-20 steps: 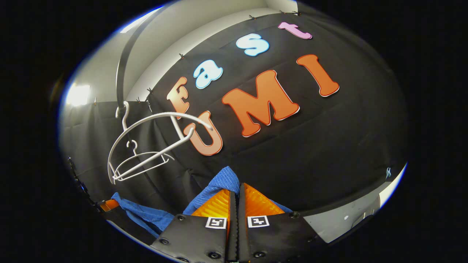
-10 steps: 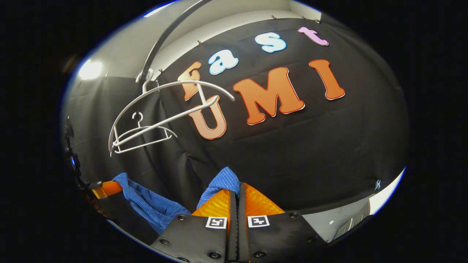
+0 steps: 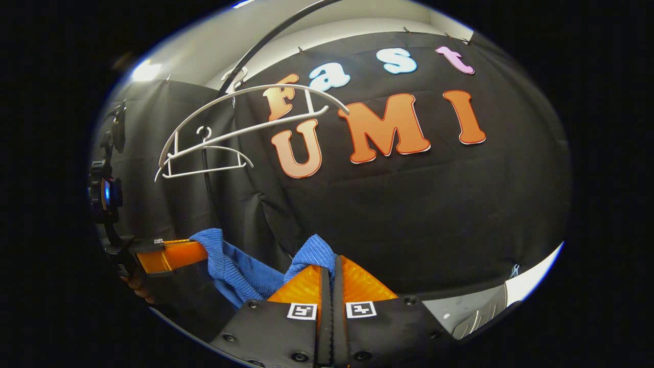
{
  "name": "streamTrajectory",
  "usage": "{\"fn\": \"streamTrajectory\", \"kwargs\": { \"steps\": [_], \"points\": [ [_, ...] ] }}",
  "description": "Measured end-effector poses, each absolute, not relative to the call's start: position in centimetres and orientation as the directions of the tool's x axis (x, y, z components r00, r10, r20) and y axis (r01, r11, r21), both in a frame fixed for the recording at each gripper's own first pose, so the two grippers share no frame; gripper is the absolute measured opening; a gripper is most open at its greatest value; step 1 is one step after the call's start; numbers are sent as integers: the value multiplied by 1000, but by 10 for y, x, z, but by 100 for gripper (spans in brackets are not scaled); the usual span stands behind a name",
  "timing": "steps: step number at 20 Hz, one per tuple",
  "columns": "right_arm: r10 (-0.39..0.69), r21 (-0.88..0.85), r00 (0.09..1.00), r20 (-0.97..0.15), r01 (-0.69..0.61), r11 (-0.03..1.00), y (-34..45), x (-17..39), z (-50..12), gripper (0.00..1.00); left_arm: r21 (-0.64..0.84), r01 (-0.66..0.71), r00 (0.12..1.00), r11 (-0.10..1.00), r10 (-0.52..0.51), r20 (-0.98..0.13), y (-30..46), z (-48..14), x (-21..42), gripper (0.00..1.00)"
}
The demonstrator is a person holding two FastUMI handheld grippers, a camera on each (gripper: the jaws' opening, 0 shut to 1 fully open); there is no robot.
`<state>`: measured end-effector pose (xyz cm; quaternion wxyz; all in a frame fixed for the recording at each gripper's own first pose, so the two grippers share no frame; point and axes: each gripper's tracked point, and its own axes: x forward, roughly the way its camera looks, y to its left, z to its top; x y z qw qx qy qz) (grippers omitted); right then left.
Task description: Grasp the clothes on the hanger with both hands and then place them into the laundry hamper below.
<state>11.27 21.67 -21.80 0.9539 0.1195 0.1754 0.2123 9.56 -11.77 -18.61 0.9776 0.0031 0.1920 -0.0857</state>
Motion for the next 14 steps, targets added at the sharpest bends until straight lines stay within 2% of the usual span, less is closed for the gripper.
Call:
{"fn": "streamTrajectory", "kwargs": {
  "steps": [1,2,7,14],
  "points": [
    [444,304,848,-290,-358,883,216,109,-228,3,-30,167,908,986,-165,-384,-121,-196,96,0],
    [444,312,845,-298,-353,882,216,107,-236,8,-34,166,904,986,-165,-393,-121,-206,96,0],
    [410,303,843,-349,-313,900,206,102,-278,8,-80,136,878,987,-157,-452,-131,-260,93,0],
    [363,314,810,-460,-234,920,200,83,-364,8,-105,122,801,987,-161,-576,-144,-346,69,0]
  ]
}}
